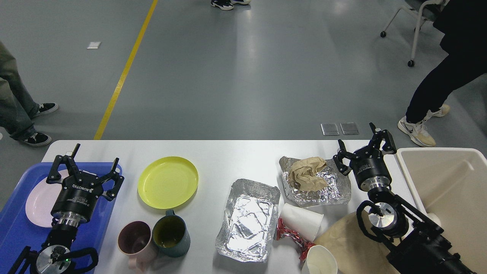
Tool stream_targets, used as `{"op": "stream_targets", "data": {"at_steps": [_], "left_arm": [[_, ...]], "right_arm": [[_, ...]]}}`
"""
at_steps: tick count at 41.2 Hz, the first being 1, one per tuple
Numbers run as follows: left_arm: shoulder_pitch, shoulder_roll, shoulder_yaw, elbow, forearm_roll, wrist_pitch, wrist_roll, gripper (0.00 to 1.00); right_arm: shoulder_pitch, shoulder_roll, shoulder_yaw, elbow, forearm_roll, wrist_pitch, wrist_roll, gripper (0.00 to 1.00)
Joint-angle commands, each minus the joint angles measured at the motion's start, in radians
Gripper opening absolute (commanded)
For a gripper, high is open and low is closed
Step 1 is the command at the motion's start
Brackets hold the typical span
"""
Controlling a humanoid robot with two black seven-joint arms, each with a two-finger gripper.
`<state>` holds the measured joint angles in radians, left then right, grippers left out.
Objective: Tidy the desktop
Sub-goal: 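Lift the left gripper up off the blue tray, then move the left gripper down toward the pink mug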
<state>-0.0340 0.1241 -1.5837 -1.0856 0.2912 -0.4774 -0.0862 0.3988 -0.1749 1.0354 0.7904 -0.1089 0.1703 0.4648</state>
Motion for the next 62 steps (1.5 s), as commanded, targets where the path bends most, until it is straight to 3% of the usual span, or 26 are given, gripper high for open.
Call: {"op": "stream_targets", "data": {"at_steps": [1,17,20,25,28,36,37,43,45,48,53,58,62], "left_arm": [[0.002,0.008,-0.001,0.006,-0.001,-0.003,-0.003,0.97],[-0.017,0.086,0.016,0.01,-0.03,0.005,-0.001,0.97],[-0.027,0.152,0.042,0.013,-0.043,0.002,-0.009,0.97],[-0.064,0.368,0.226,0.064,-0.084,-0.007,-0.01,0.97],[-0.211,0.541,0.467,0.127,-0.087,-0.007,-0.007,0.97],[-0.568,0.741,1.041,0.176,-0.089,-0.007,-0.004,0.97],[-0.671,0.765,1.197,0.174,-0.089,-0.009,-0.004,0.97],[-1.024,0.769,1.693,0.171,-0.087,-0.017,-0.004,0.97],[-1.267,0.746,2.016,0.174,-0.087,-0.021,-0.009,0.97],[-1.487,0.632,2.318,0.176,-0.087,-0.024,-0.004,0.97],[-1.627,0.569,2.424,0.168,-0.086,-0.024,0.006,0.97],[-1.773,0.488,2.617,0.112,-0.086,-0.024,0.003,0.97],[-1.983,0.362,2.789,-0.038,-0.084,-0.026,0.006,0.97]], "right_arm": [[0.0,0.0,0.0,0.001,0.0,0.0,0.0,1.0],[0.0,0.0,0.0,0.0,0.0,0.0,0.0,1.0],[0.0,0.0,0.0,0.0,0.0,0.0,0.0,1.0],[0.0,0.0,0.0,-0.002,0.0,0.0,0.0,1.0],[0.0,0.0,0.0,-0.002,0.0,0.0,0.0,1.0],[0.0,0.0,0.0,0.0,0.0,0.0,0.0,1.0],[0.0,0.0,0.0,0.0,0.0,0.0,0.0,1.0],[0.0,0.0,0.0,0.0,0.0,0.0,0.0,1.0],[0.0,0.0,0.0,0.0,0.0,0.0,0.0,1.0],[0.0,0.0,0.0,0.0,0.0,0.0,0.0,1.0],[0.0,0.0,0.0,0.0,0.0,0.0,0.0,1.0],[0.0,0.0,0.0,0.0,0.0,0.0,0.0,1.0],[0.0,0.0,0.0,0.0,0.0,0.0,0.0,1.0]]}}
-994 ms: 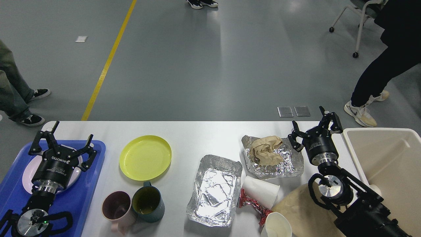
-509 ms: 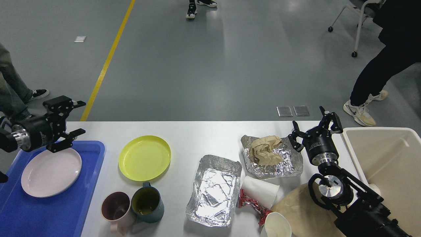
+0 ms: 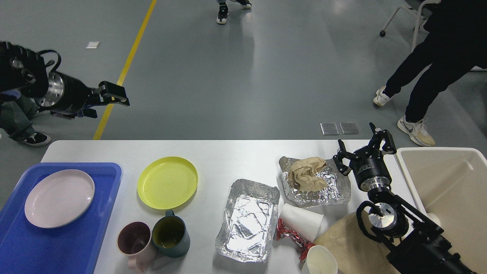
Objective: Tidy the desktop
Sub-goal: 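Move the left gripper down toward the pink mug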
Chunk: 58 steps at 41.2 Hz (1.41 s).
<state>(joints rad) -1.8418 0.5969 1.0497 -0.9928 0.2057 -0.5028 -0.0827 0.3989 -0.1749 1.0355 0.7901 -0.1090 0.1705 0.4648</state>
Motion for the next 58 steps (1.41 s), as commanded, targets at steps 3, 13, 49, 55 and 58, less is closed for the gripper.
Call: {"op": "stream_targets", "data": {"at_steps": [3,13,49,55,58], "left_arm": [[-0.235,-0.15,0.234,-0.22,0.001,0.007,-0.009,0.97],[-0.435,-0.298,0.274,-0.375,-0.031,-0.013,-0.012,0.97],[-0.712,-0.419,0.501,-0.606,-0.525,-0.218,0.011,0.97],[-0.669,-0.425,0.492,-0.595,-0.522,-0.2,0.006,0.97],[-0.649,-0.424,0.487,-0.592,-0.52,-0.203,-0.009,0.97]], "right_arm": [[0.0,0.0,0.0,0.0,0.0,0.0,0.0,1.0],[0.0,0.0,0.0,0.0,0.0,0.0,0.0,1.0],[0.0,0.0,0.0,-0.002,0.0,0.0,0.0,1.0],[0.0,0.0,0.0,0.0,0.0,0.0,0.0,1.0],[0.0,0.0,0.0,0.0,0.0,0.0,0.0,1.0]]}}
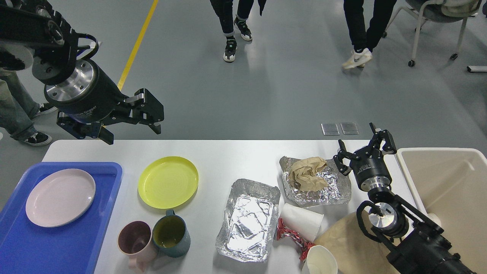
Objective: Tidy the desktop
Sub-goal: 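Move the left gripper down toward the pink mug, then grasp the pink mug with the left gripper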
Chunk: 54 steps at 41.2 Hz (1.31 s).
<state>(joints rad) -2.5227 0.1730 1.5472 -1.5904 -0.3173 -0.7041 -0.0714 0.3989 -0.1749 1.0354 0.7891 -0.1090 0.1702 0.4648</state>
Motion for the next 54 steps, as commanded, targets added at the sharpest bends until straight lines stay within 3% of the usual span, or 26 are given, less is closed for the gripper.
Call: {"op": "stream_targets", "data": {"at_steps": [1,12,29,42,54], "left_arm": [[0.039,0.0,-0.013,0.01,0.003,-0.002,-0.024,0.97],[0.136,-0.009,-0.021,0.01,0.015,-0.023,-0.005,0.96],[0.564,0.052,-0.091,0.027,0.219,0.29,-0.005,0.96],[0.855,0.173,-0.194,0.167,0.395,0.35,-0.005,0.93],[0.956,0.169,-0.217,0.224,0.406,0.406,-0.002,0.92]], "right_arm": [[0.0,0.0,0.0,0.001,0.0,0.0,0.0,1.0],[0.0,0.0,0.0,0.001,0.0,0.0,0.0,1.0],[0.0,0.0,0.0,0.001,0.0,0.0,0.0,1.0],[0.0,0.0,0.0,0.001,0.0,0.0,0.0,1.0],[0.0,0.0,0.0,0.001,0.0,0.0,0.0,1.0]]}}
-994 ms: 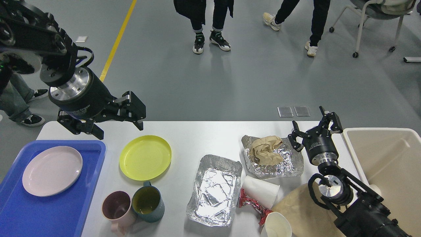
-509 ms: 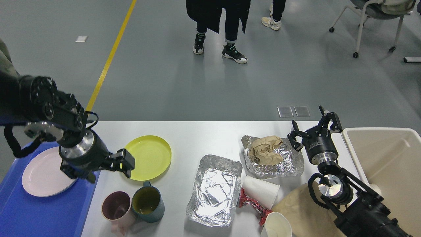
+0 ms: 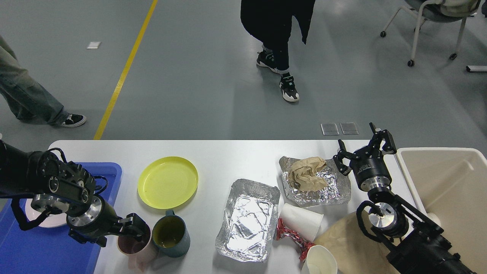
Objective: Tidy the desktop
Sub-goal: 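Grasp the pink mug with the left gripper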
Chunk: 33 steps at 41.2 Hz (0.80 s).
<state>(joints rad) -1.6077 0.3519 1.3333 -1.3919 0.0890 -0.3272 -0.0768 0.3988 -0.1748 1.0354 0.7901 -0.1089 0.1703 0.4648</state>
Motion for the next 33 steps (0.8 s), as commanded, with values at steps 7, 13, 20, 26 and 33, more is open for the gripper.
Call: {"op": "stream_targets", "data": {"at_steps": [7,13,20,26,33], "left_arm": [[0.09,-0.033,-0.008,0.069,-0.003,0.046,0.003,0.8],[0.121,-0.048,-0.022,0.102,-0.018,0.045,0.003,0.56],[0.129,-0.048,-0.042,0.108,-0.022,0.045,0.005,0.38],[0.143,-0.048,-0.048,0.137,-0.057,0.045,0.02,0.25],[0.143,-0.048,-0.052,0.139,-0.064,0.048,0.026,0.21]], "right_arm": [[0.0,0.0,0.0,0.0,0.0,0.0,0.0,1.0],[0.0,0.0,0.0,0.0,0.0,0.0,0.0,1.0],[0.0,0.0,0.0,0.0,0.0,0.0,0.0,1.0],[0.0,0.0,0.0,0.0,0.0,0.0,0.0,1.0],[0.0,0.0,0.0,0.0,0.0,0.0,0.0,1.0]]}}
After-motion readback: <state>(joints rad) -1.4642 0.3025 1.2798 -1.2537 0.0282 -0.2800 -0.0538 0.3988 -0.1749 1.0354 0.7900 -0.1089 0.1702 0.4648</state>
